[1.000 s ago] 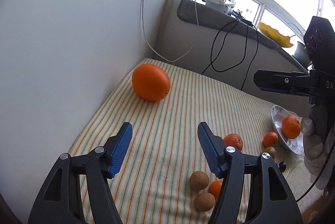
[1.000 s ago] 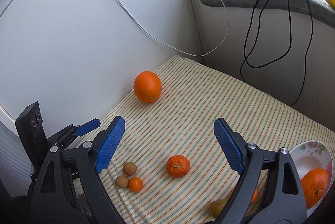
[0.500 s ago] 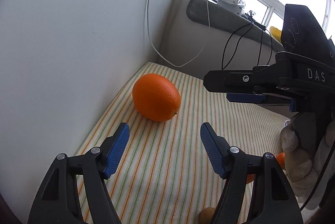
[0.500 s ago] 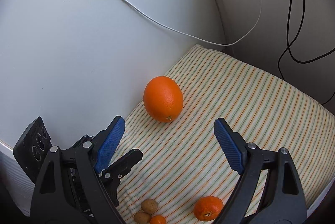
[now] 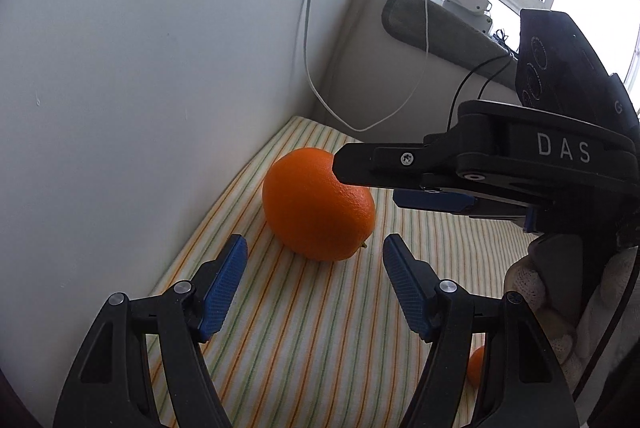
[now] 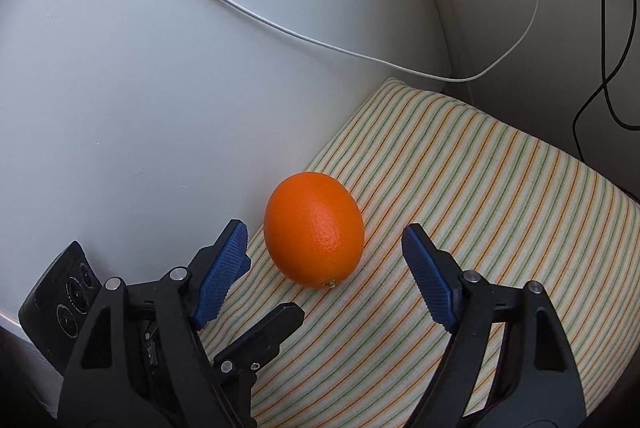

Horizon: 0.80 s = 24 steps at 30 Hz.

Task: Organize fruits
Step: 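Move the right gripper toward the oval orange by the wall, then close the right gripper on the oval orange and lift it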

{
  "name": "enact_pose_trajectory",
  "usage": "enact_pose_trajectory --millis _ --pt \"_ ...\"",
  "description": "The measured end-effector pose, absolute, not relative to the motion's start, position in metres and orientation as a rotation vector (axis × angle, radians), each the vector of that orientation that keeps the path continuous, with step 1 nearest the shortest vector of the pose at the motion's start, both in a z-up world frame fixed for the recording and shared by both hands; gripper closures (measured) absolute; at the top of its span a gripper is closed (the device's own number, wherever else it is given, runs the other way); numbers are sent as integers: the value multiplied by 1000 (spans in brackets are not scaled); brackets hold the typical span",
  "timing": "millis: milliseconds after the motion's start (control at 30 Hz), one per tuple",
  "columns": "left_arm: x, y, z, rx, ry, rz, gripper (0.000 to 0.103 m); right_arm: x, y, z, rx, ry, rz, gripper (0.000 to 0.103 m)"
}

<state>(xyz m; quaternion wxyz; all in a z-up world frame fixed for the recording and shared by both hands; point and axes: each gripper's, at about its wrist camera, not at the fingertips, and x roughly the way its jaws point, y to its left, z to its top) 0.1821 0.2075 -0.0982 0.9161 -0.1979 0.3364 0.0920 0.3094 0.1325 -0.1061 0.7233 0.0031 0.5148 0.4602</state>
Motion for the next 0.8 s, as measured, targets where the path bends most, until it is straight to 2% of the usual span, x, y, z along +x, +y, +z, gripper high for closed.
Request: enact_pose_trajectory --millis 100,233,500,600,733,800 --pt "185 207 -101 -403 701 190 33 313 138 -110 16 1147 1027 23" --pt "188 210 -104 -415 710 193 33 314 144 -114 17 1169 1038 32" --pt "195 213 -108 -431 733 184 33 317 149 -123 24 1189 1047 39" --pt "197 212 -109 -428 738 182 35 316 147 -124 20 1191 1047 39" --pt "198 208 -107 -408 731 163 46 318 148 -125 21 1191 1044 39" --pt "198 207 -107 -402 729 167 46 316 147 -124 21 1190 1040 39"
